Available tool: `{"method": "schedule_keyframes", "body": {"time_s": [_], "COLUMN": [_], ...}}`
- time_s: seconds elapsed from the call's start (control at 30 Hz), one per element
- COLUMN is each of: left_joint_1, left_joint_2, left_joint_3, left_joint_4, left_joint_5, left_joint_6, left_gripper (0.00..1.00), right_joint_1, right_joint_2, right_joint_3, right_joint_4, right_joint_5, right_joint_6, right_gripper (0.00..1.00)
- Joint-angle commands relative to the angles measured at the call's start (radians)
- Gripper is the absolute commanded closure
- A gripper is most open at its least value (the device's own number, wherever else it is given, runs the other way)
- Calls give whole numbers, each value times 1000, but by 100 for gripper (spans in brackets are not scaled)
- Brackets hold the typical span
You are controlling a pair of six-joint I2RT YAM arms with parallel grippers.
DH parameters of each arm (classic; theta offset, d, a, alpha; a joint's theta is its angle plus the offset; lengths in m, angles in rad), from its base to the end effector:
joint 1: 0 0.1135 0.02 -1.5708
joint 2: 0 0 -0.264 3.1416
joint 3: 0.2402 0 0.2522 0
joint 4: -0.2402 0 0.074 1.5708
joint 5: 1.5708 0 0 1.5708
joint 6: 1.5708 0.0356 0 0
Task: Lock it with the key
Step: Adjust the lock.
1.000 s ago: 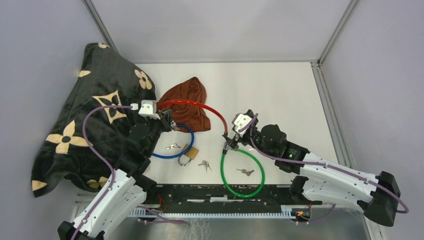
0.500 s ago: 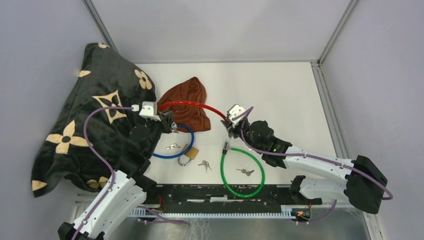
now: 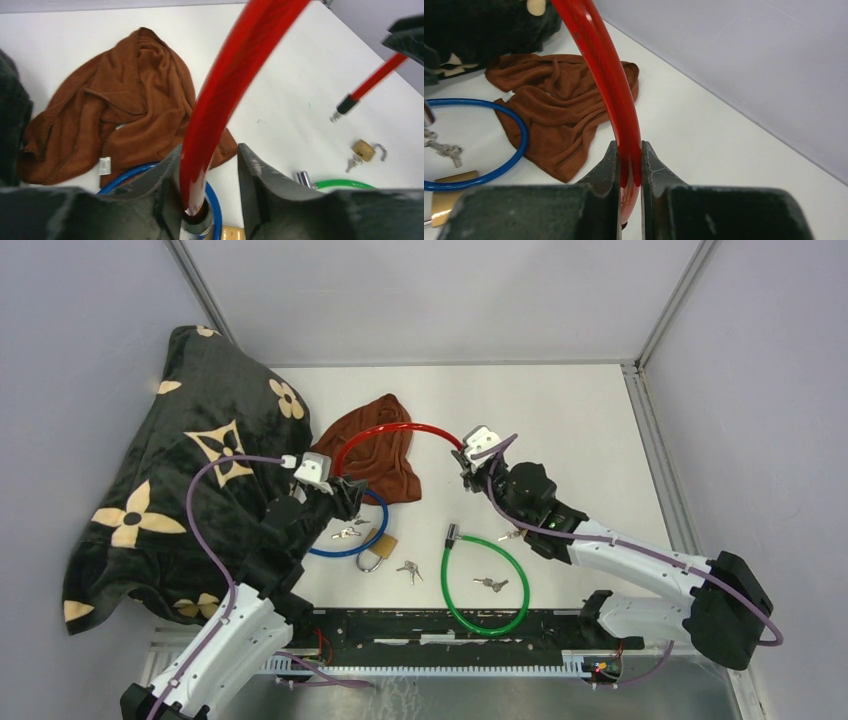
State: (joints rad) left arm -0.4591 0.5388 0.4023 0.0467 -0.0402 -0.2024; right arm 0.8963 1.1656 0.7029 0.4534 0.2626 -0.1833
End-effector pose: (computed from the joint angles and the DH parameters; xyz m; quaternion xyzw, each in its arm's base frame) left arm 0.1381 -0.0667 0.2652 0.0810 0.7336 -0.2050 0.6428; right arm 0.1760 0.2053 0.2995 -0.2829 0.6515 0.1564 0.6863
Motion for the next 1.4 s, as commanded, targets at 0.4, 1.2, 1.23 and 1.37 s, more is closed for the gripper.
{"method": "schedule_keyframes", "body": {"time_s": [0.4,1.2,1.23,1.37], "left_joint_1": [1,13,13,14], "left_joint_2": [-102,128,136,159], "left_joint_3": [43,250,261,275], "left_joint_4": [-150,-239,-249,-255], "left_joint_5": [425,600,600,598], "left_joint_6": [545,727,743,779], "left_gripper": [22,27,27,26], "right_joint_1": [-311,-462,-469,-483], "right_joint_2": [-66,-100,-101,-99], "right_joint_3": [96,304,312,335], "right_joint_4": [7,-29,-37,-57], "right_joint_5": [-523,-911,-929,-975], "right_joint_6": [-39,-61,-68,-69], "right_gripper": [100,100,100,100]}}
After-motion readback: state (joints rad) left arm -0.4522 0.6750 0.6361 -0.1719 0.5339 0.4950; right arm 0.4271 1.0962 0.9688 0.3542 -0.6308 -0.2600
